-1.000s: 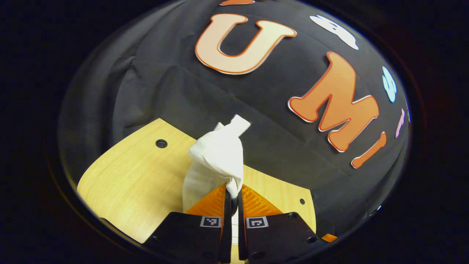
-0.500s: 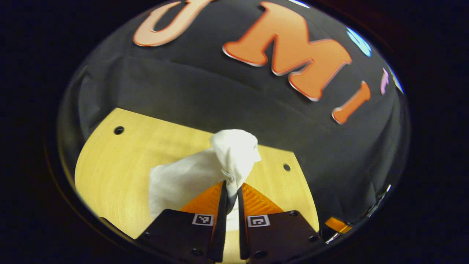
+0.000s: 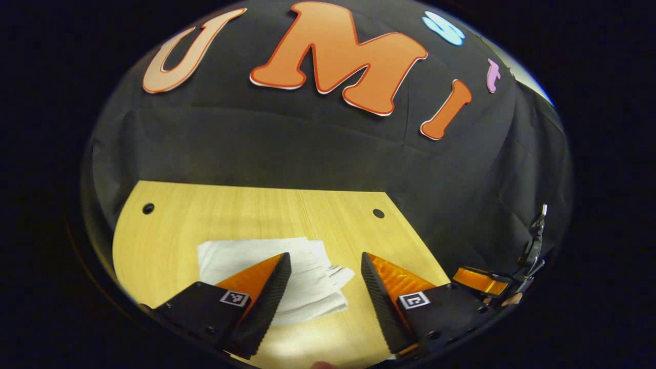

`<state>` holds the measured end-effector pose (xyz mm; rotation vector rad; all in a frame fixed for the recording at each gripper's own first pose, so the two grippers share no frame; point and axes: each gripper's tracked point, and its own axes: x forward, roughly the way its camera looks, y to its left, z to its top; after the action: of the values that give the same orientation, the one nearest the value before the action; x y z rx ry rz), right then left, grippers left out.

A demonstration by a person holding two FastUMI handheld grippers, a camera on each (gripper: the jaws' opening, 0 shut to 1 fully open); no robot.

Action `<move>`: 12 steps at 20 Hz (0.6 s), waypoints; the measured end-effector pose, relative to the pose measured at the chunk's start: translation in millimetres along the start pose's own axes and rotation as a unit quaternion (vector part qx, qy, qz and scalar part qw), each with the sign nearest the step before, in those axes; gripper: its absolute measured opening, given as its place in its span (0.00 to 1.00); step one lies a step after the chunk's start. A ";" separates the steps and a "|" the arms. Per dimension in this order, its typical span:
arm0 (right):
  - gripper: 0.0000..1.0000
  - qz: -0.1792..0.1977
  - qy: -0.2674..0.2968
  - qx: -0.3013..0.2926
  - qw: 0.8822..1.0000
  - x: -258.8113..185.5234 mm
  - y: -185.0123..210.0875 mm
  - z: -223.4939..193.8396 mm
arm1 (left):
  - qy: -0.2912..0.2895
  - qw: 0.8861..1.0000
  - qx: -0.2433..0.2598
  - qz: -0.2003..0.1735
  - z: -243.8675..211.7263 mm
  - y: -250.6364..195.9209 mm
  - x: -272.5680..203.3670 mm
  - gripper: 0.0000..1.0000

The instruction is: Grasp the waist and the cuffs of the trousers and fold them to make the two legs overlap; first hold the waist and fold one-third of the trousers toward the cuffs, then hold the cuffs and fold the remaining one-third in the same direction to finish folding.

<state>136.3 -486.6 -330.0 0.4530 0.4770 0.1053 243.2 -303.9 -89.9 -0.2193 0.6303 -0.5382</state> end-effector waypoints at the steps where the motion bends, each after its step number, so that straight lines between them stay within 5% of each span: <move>1: 0.96 0.010 -0.008 -0.004 1.000 -0.5 10.0 6.3 | -0.011 1.000 0.013 0.009 6.1 3.3 -9.8 0.94; 4: 0.96 0.040 -0.027 -0.021 0.999 -3.0 43.7 20.7 | -0.043 0.997 0.049 0.047 23.2 11.7 -34.2 0.96; 8: 0.96 0.072 -0.062 -0.072 0.993 -15.9 89.8 34.2 | -0.120 0.977 0.096 0.148 69.2 26.4 -82.3 0.99; 12: 0.96 0.108 -0.109 -0.099 0.983 -42.1 138.1 46.2 | -0.186 0.960 0.123 0.168 96.0 29.4 -132.8 0.98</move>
<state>121.4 -389.7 -214.5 0.3158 0.1990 0.3063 224.1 -204.2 42.1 0.0251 0.2203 -0.2315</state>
